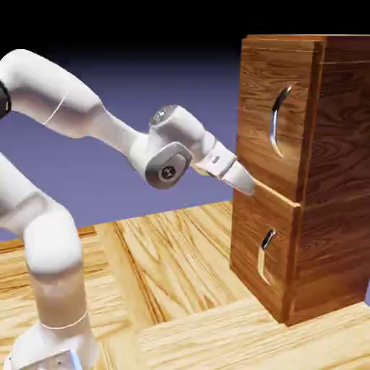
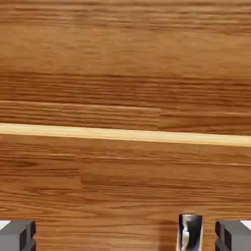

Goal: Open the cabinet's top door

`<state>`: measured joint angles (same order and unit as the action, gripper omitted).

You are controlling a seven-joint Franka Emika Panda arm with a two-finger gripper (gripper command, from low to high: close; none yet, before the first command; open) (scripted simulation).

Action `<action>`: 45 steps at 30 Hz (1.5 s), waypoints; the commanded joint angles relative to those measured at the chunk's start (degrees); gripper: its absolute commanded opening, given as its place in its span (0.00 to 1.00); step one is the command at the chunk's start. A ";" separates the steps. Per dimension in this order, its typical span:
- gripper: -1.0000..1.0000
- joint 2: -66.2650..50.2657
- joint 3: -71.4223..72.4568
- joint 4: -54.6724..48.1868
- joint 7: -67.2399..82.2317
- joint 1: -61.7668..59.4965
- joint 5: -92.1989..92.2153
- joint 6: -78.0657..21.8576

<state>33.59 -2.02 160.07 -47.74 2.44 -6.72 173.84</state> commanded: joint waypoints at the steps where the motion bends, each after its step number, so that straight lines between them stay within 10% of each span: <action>1: 1.00 0.35 -0.75 -0.34 -1.96 0.65 -2.50 -0.06; 45: 1.00 15.54 -33.70 -15.49 -88.06 29.17 -112.15 -2.88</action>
<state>49.13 -35.72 144.59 -135.79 31.61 -118.87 170.96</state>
